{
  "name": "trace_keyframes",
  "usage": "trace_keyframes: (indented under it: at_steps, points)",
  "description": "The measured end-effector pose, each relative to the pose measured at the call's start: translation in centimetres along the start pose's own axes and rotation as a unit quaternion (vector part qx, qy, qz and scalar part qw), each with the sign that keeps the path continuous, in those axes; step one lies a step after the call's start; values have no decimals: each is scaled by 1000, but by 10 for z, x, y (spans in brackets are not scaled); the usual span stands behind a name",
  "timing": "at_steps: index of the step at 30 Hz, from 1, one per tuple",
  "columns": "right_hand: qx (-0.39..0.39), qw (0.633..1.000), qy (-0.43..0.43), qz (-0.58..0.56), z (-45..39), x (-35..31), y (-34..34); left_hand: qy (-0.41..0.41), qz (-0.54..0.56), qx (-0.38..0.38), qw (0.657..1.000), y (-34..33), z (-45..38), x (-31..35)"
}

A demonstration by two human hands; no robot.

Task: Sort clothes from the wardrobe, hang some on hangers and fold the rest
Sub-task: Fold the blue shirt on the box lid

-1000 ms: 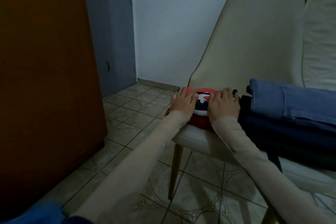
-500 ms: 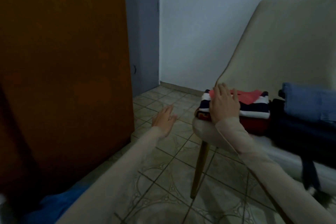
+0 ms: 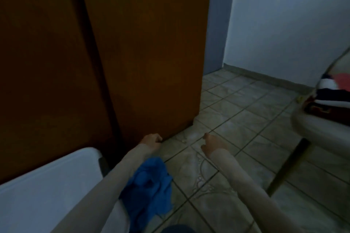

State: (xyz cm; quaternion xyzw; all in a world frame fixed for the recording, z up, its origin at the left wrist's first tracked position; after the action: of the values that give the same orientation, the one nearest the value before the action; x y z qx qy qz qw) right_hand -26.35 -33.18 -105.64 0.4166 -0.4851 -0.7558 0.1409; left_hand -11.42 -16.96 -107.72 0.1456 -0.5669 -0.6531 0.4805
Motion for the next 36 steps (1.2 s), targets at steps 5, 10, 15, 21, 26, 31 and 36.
trace_keyframes:
  at_steps: [5, 10, 15, 21, 26, 31, 36]
  points:
    - [-126, 992, -24, -6, -16, -16, -100, 42, -92, -93, 990, -41, -22, -51]
    - [-216, 971, -84, -66, -25, -14, -183, 20, -117, -182, 976, -82, -33, -66]
    - [-218, 945, -157, -187, -35, 2, -231, 20, -119, -195, 973, -100, -39, -74]
    - [-189, 937, -191, -223, -41, 9, -251, 22, -116, -209, 971, -102, -40, -81]
    - [-108, 955, -106, -257, -48, -14, -216, 15, -100, -190, 977, -92, -35, -77]
    - [-46, 943, 29, -328, -49, -51, -138, 14, -12, -99, 995, -63, -27, -67]
    - [-53, 893, 184, -408, -28, -96, -59, -31, 61, 41, 997, -4, -4, -34]
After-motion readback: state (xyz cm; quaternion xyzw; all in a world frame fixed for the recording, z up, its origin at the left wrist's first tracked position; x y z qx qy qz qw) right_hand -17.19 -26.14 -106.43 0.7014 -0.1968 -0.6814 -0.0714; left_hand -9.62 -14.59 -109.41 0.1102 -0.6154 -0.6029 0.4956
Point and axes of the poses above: each hand's wrist, its own z-axis away from the middle knuckle, its own y-axis out of the back of the hand, x = y × z, the point moved 6 cm from there along -z, towards the middle knuckle, and after that the axes turned 13 degrees about -z, right-handed, at the moved point
